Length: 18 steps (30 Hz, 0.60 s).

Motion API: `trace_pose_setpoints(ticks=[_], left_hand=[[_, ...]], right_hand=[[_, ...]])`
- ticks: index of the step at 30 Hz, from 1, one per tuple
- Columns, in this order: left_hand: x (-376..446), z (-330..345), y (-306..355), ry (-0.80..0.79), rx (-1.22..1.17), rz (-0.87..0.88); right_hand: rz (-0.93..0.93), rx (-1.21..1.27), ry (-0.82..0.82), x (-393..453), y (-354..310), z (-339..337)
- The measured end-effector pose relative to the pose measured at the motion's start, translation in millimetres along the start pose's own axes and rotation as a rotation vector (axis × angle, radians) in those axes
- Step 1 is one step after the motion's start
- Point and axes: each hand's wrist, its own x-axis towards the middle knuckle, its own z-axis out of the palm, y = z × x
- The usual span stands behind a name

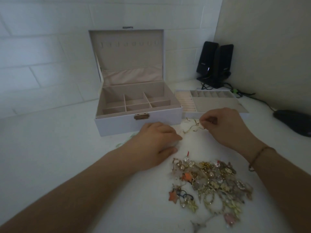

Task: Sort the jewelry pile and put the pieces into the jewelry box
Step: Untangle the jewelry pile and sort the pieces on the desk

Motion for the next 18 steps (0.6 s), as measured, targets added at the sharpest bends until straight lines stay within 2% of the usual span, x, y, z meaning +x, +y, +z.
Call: trace_pose_setpoints(ticks=[4,11,14,18], left_hand=[[-3.1,-8.9,-12.1,0.101,0.147,-0.033],[-10.0,-21.4,-11.0,0.106,0.214,-0.326],[-13.7,-23.4,-7.9,0.187,0.177,-0.331],[-14.2,-22.0,-5.3,0.278,0.069,-0.269]], right_hand=[[-0.017,0.018,0.007,-0.5,-1.5,7.9],[-0.044,0.046,0.033,-1.3,-0.6,11.3],[-0.085,0.11,0.035,-3.5,-2.1,10.0],[-0.184,0.12,-0.086,-7.2,-6.7,13.6]])
